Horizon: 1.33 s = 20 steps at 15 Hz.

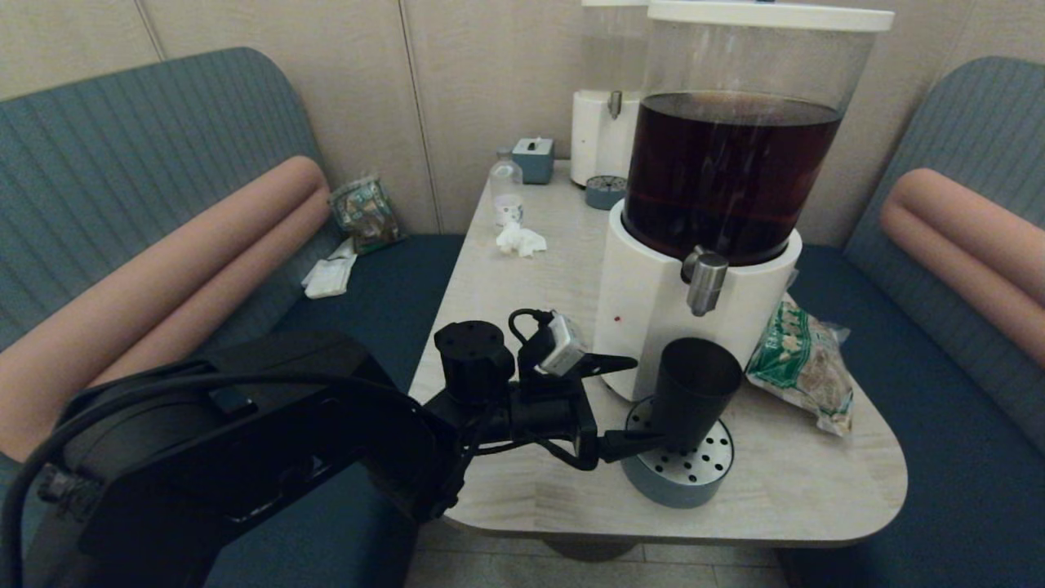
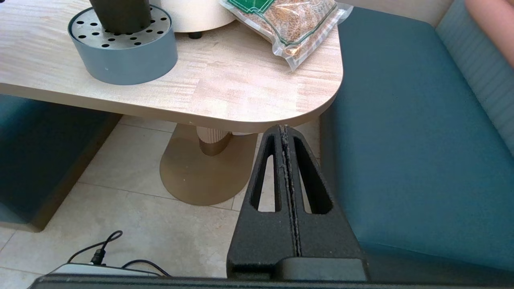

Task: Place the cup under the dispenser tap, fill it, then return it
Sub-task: Place the cup next to the water dispenser

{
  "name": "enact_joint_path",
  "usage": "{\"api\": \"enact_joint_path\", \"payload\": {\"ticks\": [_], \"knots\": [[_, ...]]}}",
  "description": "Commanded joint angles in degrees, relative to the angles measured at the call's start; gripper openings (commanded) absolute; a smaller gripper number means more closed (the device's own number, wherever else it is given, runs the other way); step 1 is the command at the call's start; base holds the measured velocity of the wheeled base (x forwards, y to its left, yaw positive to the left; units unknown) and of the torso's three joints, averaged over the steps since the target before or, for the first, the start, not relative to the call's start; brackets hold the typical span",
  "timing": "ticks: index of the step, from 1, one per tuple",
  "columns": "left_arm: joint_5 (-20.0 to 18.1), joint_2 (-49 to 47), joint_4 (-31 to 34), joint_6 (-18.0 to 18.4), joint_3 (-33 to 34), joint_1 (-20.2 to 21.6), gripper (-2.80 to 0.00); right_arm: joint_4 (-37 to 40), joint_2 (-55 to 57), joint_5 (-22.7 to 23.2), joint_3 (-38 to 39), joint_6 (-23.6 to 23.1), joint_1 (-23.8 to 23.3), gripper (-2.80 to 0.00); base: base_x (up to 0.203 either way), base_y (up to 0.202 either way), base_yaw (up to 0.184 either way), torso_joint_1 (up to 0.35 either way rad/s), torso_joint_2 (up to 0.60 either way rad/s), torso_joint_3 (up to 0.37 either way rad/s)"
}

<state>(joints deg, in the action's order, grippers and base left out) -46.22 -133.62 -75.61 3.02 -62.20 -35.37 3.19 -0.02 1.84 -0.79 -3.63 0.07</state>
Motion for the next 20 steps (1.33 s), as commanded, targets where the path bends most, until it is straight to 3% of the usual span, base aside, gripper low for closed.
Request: {"api": "enact_joint_path", "payload": {"ticks": [1,20], "knots": [[-0.37,0.70,-0.42,-0.03,0.24,-1.31,0.00,0.03,-0.06,0.07,0.00,-0.06,0.01,-2.80,0.000,0.000,0.000,0.000,0.00,0.000],[3.43,-8.15,-0.42,-1.56,-11.21,-4.44,0.00,-0.03,-0.06,0.01,0.00,-0.06,0.01,-2.80,0.000,0.000,0.000,0.000,0.00,0.000]]}}
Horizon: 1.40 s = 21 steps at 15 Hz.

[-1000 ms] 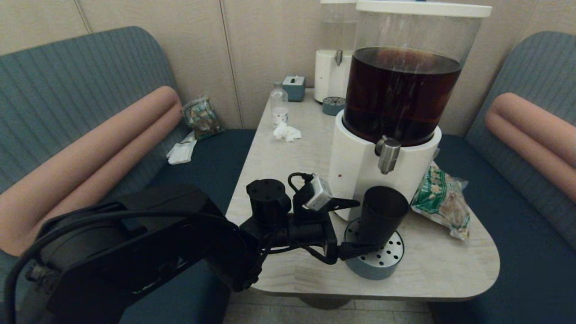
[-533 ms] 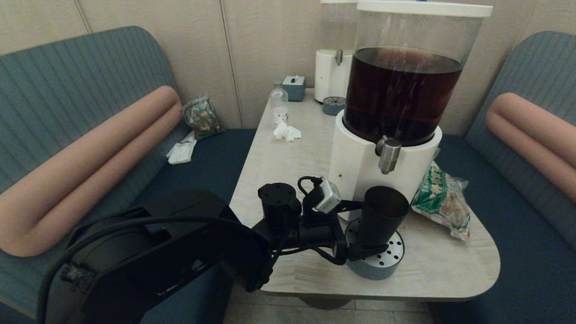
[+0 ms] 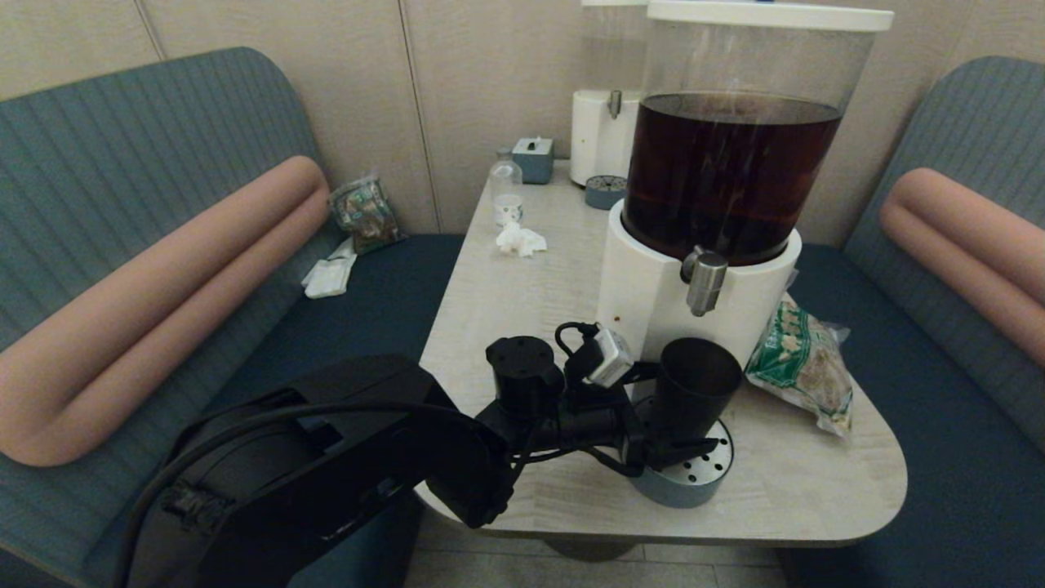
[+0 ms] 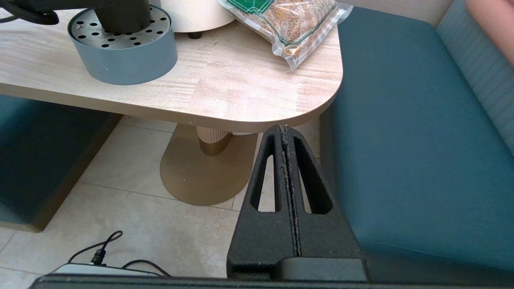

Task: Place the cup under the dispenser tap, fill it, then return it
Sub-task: Place the cup next to the water dispenser

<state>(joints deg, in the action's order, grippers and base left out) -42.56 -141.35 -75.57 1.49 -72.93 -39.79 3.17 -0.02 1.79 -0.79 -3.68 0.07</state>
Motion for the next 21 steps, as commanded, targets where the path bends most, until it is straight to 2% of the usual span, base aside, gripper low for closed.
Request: {"api": "enact_joint_path", "payload": {"ticks": [1,10,17,21], "knots": [[-0.16,-0.42,-0.46,-0.26,-0.55,-0.02,-2.80,-0.01,-0.06,0.05,0.00,-0.01,0.01,-2.80,0.000,0.000,0.000,0.000,0.00,0.000],[-0.23,0.11,-2.66,-1.62,0.55,-0.77,-2.80,0.00,-0.06,0.14,0.00,-0.01,0.01,-2.80,0.000,0.000,0.000,0.000,0.00,0.000],[0.23,6.35,-7.80,-4.80,11.63,-0.12,-2.80,-0.01,-0.06,0.05,0.00,-0.01,0.01,-2.80,0.000,0.000,0.000,0.000,0.00,0.000],[0.37,12.49,-10.24,-6.63,17.60,2.70,-2.80,0.08,-0.06,0.11,0.00,-0.01,0.01,-2.80,0.000,0.000,0.000,0.000,0.00,0.000]]}}
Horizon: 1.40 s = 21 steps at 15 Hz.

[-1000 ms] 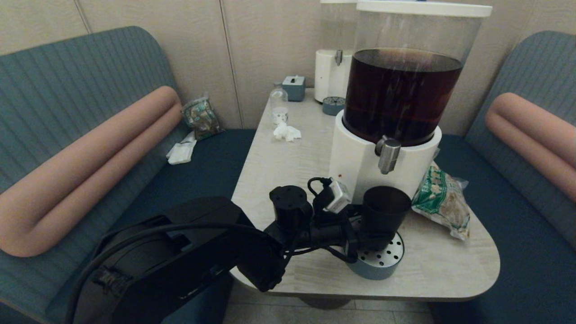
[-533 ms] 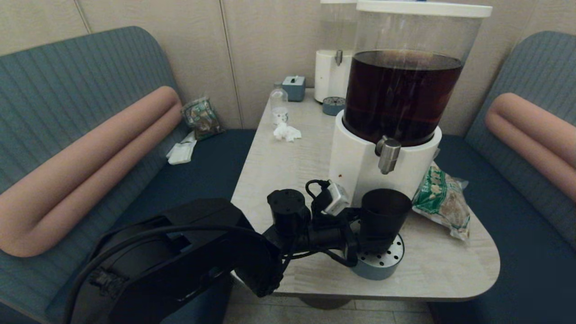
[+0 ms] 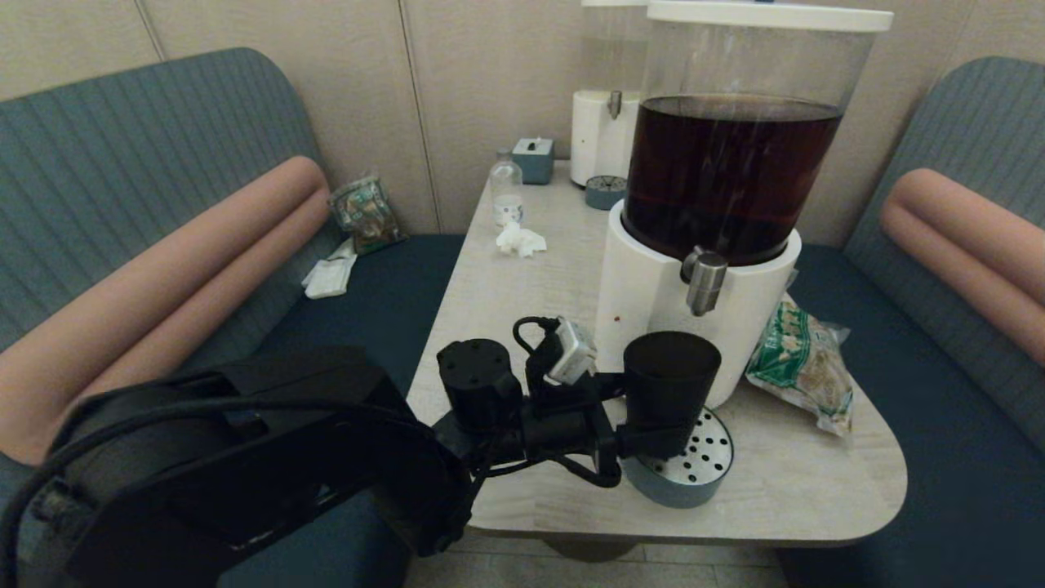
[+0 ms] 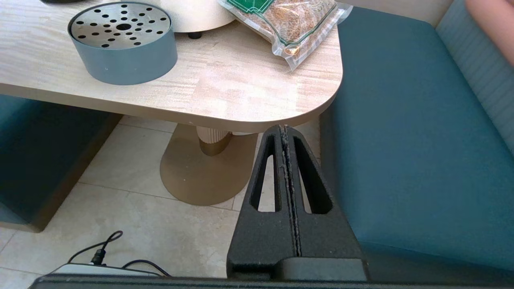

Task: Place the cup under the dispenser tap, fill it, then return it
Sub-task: Place the cup next to the water dispenser

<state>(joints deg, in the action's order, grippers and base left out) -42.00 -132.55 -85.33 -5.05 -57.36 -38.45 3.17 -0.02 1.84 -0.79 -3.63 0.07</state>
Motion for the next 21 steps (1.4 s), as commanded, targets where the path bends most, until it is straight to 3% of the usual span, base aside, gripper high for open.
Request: {"api": "enact_joint_path", "payload": {"ticks": [1,7,12,17,21], "knots": [[-0.19,4.85,-0.45,-0.19,3.47,2.66,-2.80,-0.01,-0.06,0.00,0.00,-0.06,0.01,-2.80,0.000,0.000,0.000,0.000,0.00,0.000],[-0.42,9.65,-1.70,-0.38,11.17,15.30,-2.80,0.02,-0.06,0.03,0.00,-0.06,0.01,-2.80,0.000,0.000,0.000,0.000,0.00,0.000],[-0.40,3.11,-2.32,-1.18,5.87,25.01,-2.80,-0.01,-0.06,0.00,0.00,-0.06,0.01,-2.80,0.000,0.000,0.000,0.000,0.00,0.000],[-0.31,-6.46,-2.33,-1.23,-3.74,28.41,-2.80,0.06,-0.06,0.00,0.00,-0.06,0.01,-2.80,0.000,0.000,0.000,0.000,0.00,0.000],[-0.19,-8.62,-2.33,-1.28,-5.93,28.52,-2.80,-0.01,-0.06,0.00,0.00,-0.06,0.01,-2.80,0.000,0.000,0.000,0.000,0.00,0.000]]}}
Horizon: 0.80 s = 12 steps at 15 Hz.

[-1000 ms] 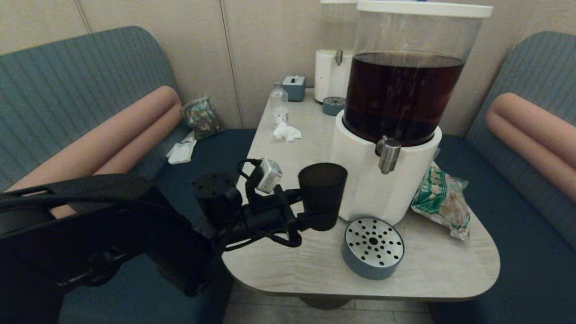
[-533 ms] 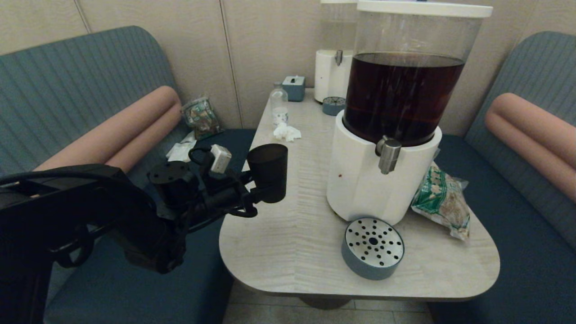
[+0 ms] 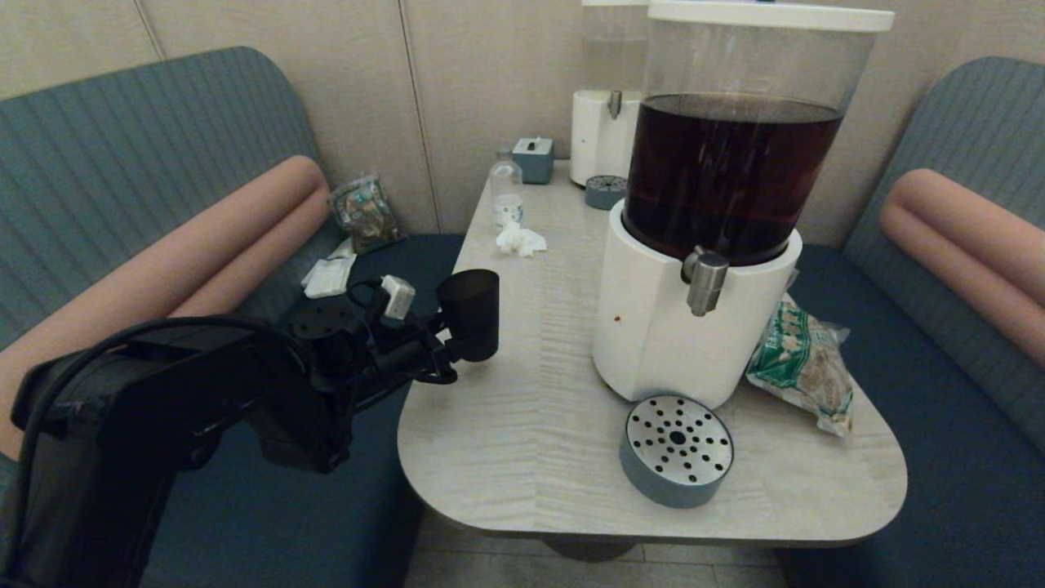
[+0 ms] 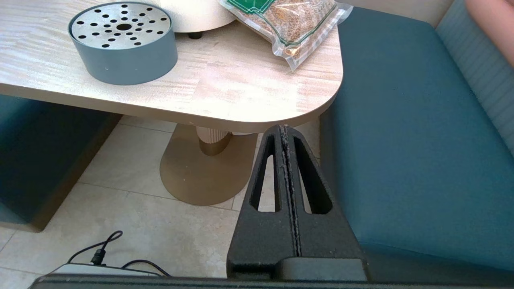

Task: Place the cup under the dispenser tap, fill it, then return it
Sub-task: Place the cup next to the water dispenser

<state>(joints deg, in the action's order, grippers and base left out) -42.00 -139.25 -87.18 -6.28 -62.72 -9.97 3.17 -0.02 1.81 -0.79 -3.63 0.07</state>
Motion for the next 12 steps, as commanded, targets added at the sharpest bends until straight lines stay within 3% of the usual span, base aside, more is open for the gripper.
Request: {"api": "enact_joint_path", "payload": {"ticks": [1,12], "knots": [[-0.18,-2.37,-0.48,-0.05,-0.67,0.04,-2.80,0.06,-0.06,0.03,0.00,-0.06,0.01,-2.80,0.000,0.000,0.000,0.000,0.00,0.000],[-0.10,-6.90,-0.48,0.04,-2.86,-0.05,-2.80,0.04,-0.06,0.03,0.00,-0.06,0.01,-2.80,0.000,0.000,0.000,0.000,0.00,0.000]]}}
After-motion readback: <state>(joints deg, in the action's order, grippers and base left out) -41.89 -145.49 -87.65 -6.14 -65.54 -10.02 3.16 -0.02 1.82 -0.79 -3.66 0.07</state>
